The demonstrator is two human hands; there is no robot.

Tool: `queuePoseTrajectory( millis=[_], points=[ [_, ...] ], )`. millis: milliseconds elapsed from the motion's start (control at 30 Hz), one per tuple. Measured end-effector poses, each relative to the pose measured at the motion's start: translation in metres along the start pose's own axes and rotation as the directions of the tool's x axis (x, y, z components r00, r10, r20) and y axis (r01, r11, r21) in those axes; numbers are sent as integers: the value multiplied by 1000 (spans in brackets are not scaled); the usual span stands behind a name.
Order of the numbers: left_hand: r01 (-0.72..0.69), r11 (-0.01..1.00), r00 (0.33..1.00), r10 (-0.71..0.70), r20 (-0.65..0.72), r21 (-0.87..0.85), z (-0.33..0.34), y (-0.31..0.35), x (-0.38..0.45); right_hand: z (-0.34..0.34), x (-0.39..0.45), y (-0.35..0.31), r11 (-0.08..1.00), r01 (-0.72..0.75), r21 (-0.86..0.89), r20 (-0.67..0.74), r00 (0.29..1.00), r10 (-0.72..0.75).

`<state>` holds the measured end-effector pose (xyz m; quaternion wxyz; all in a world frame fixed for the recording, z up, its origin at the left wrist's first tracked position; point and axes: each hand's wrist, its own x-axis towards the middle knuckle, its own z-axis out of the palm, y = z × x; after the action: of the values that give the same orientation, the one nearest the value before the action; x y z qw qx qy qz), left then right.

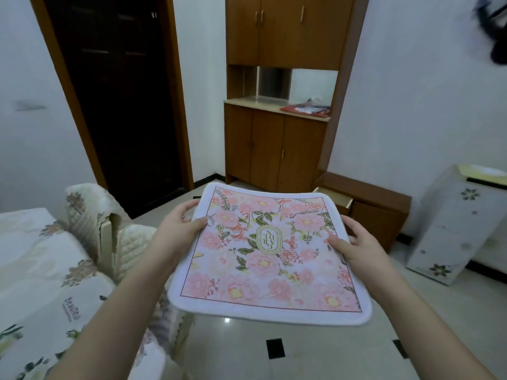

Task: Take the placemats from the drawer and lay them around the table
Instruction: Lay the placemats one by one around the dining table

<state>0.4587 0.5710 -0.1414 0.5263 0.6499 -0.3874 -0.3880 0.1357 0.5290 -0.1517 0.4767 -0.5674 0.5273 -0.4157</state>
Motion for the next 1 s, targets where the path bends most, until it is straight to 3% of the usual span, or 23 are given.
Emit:
queuePoseTrajectory(
  millis=[433, 1000],
  points=[
    [-110, 994, 993, 111, 38, -23, 57, 87, 129, -37, 147, -55, 994, 37, 103, 30, 999, -40],
    [-158, 986, 972, 165, -169, 57, 131, 163, 273, -75, 391, -105, 972, 82, 221, 277, 950, -143]
  ],
)
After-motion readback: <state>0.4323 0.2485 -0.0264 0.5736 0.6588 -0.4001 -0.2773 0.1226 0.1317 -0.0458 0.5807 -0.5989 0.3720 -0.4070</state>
